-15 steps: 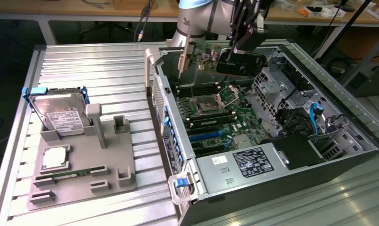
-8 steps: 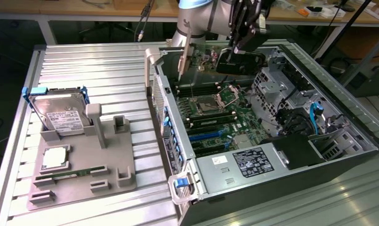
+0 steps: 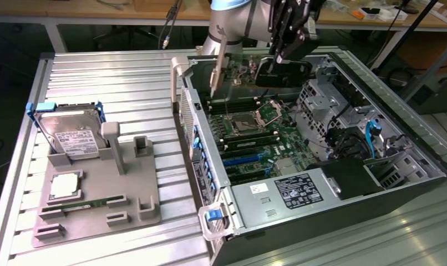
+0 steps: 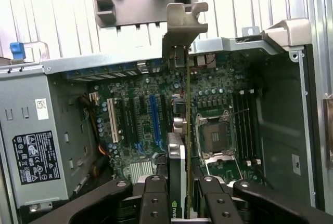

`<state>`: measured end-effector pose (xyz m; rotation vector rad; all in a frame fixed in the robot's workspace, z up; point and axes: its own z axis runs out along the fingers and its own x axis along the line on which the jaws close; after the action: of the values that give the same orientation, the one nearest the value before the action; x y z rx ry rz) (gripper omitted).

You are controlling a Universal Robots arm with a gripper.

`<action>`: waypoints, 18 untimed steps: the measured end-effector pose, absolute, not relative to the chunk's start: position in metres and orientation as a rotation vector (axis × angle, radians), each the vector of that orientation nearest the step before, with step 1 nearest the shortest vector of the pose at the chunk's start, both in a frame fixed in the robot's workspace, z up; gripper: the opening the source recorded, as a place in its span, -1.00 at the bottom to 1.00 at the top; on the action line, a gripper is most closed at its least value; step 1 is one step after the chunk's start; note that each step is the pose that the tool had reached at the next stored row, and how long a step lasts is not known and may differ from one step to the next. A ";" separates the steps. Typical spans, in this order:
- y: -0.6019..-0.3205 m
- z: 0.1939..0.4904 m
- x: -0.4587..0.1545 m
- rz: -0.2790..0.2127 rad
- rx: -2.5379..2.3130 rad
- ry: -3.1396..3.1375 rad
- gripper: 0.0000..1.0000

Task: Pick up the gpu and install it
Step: 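Insert the gpu into the slot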

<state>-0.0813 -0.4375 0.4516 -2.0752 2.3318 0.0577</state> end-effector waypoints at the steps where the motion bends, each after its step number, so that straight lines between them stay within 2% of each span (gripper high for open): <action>1: -0.437 0.452 -0.081 0.058 -2.084 2.324 -0.46; 18: -0.437 0.452 -0.081 0.060 -2.284 2.132 -0.46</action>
<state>-0.0813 -0.4375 0.4516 -2.2843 2.1325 0.0604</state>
